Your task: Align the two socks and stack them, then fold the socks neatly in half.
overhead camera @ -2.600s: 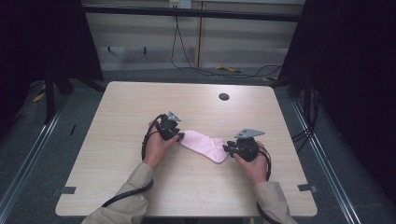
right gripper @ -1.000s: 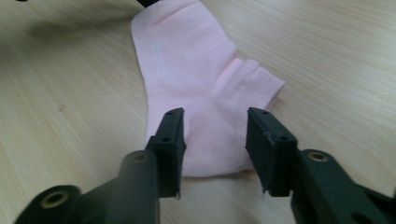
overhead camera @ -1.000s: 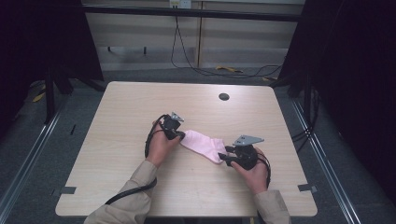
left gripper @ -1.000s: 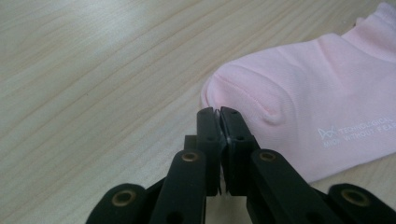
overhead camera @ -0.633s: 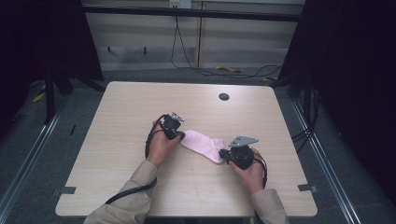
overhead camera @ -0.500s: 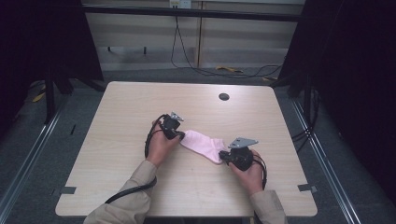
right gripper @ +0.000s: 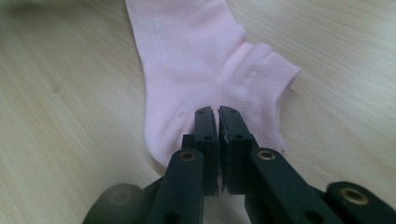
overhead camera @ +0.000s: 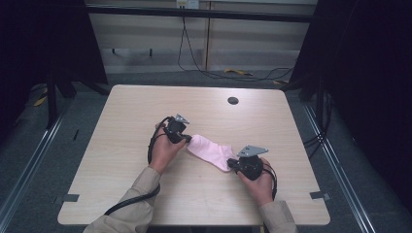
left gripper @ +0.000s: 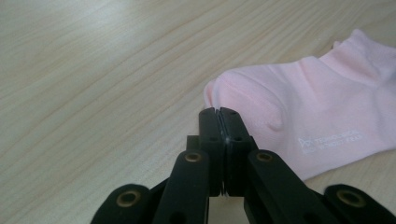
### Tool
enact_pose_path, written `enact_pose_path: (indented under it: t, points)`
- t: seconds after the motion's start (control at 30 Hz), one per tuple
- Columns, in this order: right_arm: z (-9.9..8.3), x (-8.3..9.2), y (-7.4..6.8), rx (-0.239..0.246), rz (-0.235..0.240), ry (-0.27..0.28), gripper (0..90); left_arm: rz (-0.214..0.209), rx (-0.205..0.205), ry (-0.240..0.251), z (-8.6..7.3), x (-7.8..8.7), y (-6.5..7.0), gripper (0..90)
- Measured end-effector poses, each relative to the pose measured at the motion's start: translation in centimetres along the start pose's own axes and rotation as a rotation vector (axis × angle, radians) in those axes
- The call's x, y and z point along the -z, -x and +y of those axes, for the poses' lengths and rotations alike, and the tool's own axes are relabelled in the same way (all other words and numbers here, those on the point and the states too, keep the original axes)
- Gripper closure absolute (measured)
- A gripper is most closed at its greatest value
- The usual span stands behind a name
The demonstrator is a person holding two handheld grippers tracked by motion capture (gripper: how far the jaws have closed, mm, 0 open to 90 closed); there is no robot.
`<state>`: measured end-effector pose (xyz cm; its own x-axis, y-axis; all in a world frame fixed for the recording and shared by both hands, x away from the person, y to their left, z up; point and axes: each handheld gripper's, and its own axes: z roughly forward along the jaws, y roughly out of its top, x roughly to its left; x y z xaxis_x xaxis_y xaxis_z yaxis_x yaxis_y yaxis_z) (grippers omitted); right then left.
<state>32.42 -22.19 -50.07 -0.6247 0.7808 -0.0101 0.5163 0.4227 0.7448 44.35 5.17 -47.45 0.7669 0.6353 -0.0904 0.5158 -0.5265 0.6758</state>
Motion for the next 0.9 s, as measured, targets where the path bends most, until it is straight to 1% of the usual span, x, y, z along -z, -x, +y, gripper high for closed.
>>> enact_pose_path:
  t: [0.03, 0.07, 0.23, 0.27, 0.37, 0.43, 0.53, 0.63, 0.77, 0.9]
  points:
    - [0.0, 0.0, -0.1, -0.005, -0.001, 0.003, 87.1, -0.003, -0.001, -0.002, 0.1, 0.1, 0.0, 89.2]
    - [0.0, 0.0, -0.1, -0.008, -0.002, 0.006, 87.1, 0.0, 0.004, 0.009, 0.1, 0.2, 0.1, 89.2]
    - [-0.2, 0.0, -0.2, -0.017, 0.002, 0.014, 87.1, 0.001, -0.013, 0.008, 0.5, 0.7, 0.4, 89.1]
    - [-0.2, 0.0, -0.3, -0.019, 0.0, 0.014, 87.1, -0.001, -0.01, 0.008, 0.5, 0.7, 0.4, 89.1]
    - [-0.2, 0.0, -0.3, -0.021, -0.001, 0.019, 87.1, -0.001, -0.018, 0.009, 0.8, 1.0, 0.6, 89.1]
    - [-0.2, 0.0, -0.3, -0.016, -0.006, 0.019, 87.1, -0.002, -0.016, 0.011, 0.9, 1.1, 0.8, 89.2]
    - [-0.2, 0.0, -0.3, -0.019, -0.003, 0.019, 87.1, -0.002, -0.026, 0.006, 1.0, 1.2, 0.8, 89.2]
    - [-0.2, 0.0, -0.4, -0.009, -0.006, 0.021, 87.1, -0.005, -0.025, 0.003, 1.0, 1.2, 1.0, 89.1]
    - [-0.2, 0.0, -0.3, -0.02, 0.0, 0.018, 87.0, -0.011, -0.024, 0.01, 1.1, 1.5, 1.2, 89.2]
    - [-0.2, -0.1, -0.3, -0.015, -0.002, 0.018, 87.1, -0.012, -0.025, 0.009, 1.1, 1.6, 1.3, 89.1]
